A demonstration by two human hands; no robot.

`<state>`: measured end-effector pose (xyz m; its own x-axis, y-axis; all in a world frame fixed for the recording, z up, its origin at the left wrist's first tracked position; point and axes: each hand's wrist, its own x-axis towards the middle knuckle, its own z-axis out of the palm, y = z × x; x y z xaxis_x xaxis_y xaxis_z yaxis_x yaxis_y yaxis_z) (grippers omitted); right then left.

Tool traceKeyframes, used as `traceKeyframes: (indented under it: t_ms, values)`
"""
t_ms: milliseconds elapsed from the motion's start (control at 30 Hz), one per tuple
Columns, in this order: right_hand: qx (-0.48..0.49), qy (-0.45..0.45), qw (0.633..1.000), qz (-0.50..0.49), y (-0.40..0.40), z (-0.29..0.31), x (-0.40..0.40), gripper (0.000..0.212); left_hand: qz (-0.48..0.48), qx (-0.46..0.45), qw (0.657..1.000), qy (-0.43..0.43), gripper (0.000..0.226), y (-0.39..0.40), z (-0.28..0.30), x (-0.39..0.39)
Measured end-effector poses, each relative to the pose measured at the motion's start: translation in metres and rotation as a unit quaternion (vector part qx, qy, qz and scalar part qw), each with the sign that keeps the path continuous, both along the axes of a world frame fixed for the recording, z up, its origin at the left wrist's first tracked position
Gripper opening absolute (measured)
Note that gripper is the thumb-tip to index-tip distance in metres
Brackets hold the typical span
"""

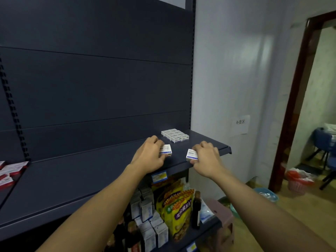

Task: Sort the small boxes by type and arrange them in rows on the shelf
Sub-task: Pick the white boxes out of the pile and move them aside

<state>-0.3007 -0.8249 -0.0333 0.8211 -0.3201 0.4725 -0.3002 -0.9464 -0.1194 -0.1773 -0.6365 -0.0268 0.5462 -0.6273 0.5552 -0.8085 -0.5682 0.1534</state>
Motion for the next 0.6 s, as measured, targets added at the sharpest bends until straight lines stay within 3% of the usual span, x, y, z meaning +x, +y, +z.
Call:
traceKeyframes:
  t_ms: [600]
  values:
    - [-0.053, 0.02, 0.997, 0.044, -0.113, 0.004, 0.117, 0.046, 0.029, -0.034, 0.999, 0.014, 0.047, -0.106, 0.001, 0.107]
